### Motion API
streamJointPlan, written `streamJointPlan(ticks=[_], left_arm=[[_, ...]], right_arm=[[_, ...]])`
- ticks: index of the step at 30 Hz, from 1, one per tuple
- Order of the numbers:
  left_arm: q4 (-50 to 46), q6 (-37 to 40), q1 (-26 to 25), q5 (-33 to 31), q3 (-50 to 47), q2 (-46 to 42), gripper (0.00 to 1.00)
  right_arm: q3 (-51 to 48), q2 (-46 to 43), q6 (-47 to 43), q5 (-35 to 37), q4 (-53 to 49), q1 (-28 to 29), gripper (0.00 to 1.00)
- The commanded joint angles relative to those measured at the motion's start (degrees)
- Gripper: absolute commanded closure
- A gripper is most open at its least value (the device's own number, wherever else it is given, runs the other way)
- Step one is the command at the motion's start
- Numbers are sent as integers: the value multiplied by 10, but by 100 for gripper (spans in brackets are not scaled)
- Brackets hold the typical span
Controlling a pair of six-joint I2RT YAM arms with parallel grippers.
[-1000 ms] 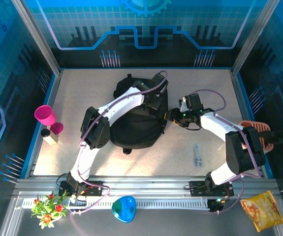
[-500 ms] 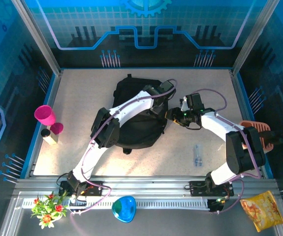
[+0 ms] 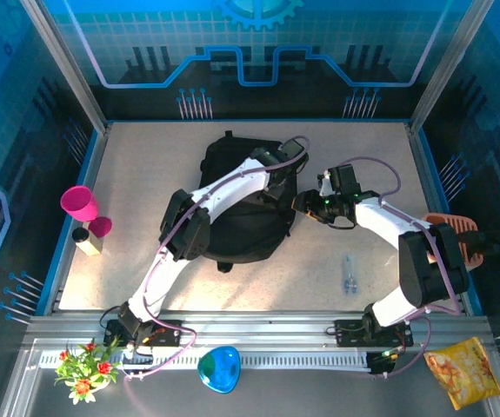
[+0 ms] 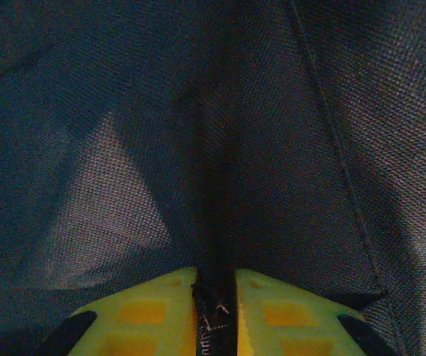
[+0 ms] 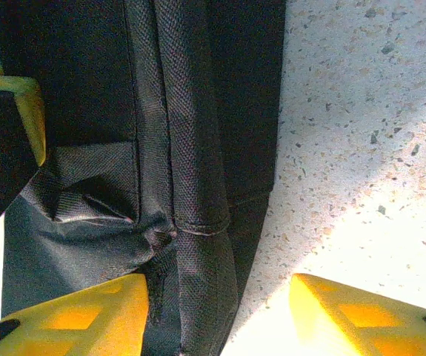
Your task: Pack books, pencil case, and school supplies into a backpack
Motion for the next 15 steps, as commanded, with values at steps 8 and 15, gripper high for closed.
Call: streamJointPlan(ticks=[8,15], left_arm=[[15,-47,22,128,-30,-78,82],[28,-59,39,147,-58,-90,94]], right_arm=[[1,16,-1,4,5,-8,47],[1,22,-2,3,7,-7,48]])
